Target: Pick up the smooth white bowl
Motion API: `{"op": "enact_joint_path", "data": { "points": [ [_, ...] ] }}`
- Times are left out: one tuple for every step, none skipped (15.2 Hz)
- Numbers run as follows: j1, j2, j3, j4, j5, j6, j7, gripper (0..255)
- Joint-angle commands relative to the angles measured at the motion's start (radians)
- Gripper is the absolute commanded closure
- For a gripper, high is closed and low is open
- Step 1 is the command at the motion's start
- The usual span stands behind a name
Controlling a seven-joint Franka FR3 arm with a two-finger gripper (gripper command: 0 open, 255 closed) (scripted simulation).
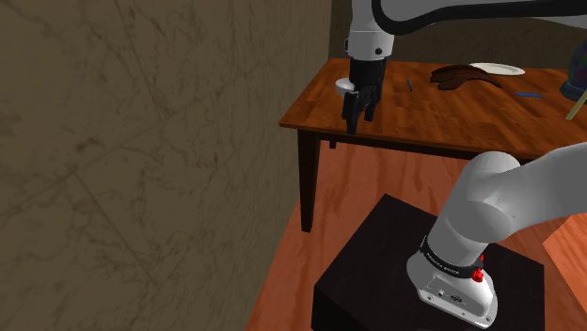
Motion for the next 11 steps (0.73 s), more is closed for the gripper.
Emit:
{"op": "enact_joint_path", "data": {
  "points": [
    [0.000,0.000,0.000,0.000,0.000,0.000,0.000,0],
    [-0.007,0.018,-0.021,0.013,-0.016,0.008,-0.027,0],
    [-0.013,0.037,-0.042,0.028,-0.030,0.017,-0.054,0],
    [-0.019,0.057,-0.062,0.044,-0.044,0.025,-0.081,0],
    [-0.025,0.078,-0.082,0.061,-0.057,0.033,-0.107,0],
    [-0.030,0.100,-0.102,0.079,-0.068,0.041,-0.133,0],
    [-0.034,0.123,-0.121,0.098,-0.079,0.049,-0.159,0],
    [-0.038,0.147,-0.140,0.119,-0.088,0.056,-0.186,0],
    [-0.042,0.172,-0.159,0.141,-0.096,0.063,-0.212,0],
    [-0.045,0.197,-0.178,0.164,-0.104,0.070,-0.237,0],
    [-0.048,0.223,-0.196,0.188,-0.109,0.076,-0.263,0]
  ]
}}
